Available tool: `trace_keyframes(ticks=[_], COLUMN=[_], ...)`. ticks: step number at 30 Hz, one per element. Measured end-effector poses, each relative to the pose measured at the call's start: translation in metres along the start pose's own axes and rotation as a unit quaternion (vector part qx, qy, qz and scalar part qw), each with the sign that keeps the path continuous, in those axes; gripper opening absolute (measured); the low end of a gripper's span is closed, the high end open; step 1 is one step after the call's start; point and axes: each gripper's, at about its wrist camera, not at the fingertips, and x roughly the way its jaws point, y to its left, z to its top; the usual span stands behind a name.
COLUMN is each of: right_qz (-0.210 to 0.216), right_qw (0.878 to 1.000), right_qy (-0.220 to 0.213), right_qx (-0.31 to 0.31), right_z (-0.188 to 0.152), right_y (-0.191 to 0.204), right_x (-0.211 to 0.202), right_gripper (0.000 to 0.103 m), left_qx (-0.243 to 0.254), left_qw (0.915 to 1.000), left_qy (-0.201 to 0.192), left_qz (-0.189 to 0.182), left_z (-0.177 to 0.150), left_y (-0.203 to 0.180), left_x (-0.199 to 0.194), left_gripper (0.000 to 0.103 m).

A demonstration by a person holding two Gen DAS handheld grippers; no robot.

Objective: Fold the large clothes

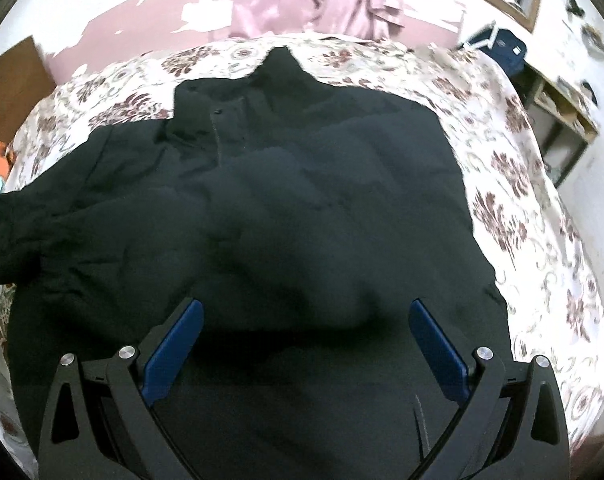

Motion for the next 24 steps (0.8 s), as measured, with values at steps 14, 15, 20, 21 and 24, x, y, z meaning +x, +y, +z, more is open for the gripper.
trace_keyframes(ticks=[14, 15, 20, 21, 24], right_qz=[-0.004, -0.003, 0.017, 0.028, 0.075], right_qw=[0.999, 0.999, 0.997, 0.997, 0.992], right_qy=[-0.026, -0.024, -0.006, -0.003, 0.001], right_qx=[0.033, 0.036, 0.07, 0.078, 0.104], right_z=[0.0, 0.0, -0.012, -0.016, -0.023], right_y=[-0.062, -0.067, -0.091, -0.095, -0.107], right_x=[-0.006, -0.005, 0.0, 0.001, 0.006], right_gripper=[0.101, 0.101, 0.101, 0.101, 0.101], left_qx=[0.117, 0.114, 0.07, 0.065, 0.074], left_qw=[0.9613, 0.9567, 0.9099, 0.9046, 0.8994], left_qy=[0.197, 0.214, 0.342, 0.353, 0.366], left_qz=[-0.152, -0.161, -0.224, -0.229, -0.228], left_z=[-0.123, -0.131, -0.168, -0.173, -0.185], left_y=[-0.166, -0.17, -0.182, -0.183, -0.184], left_x=[0.084, 0.092, 0.124, 0.125, 0.125], left_gripper=[0.005, 0.005, 0.005, 0.005, 0.006])
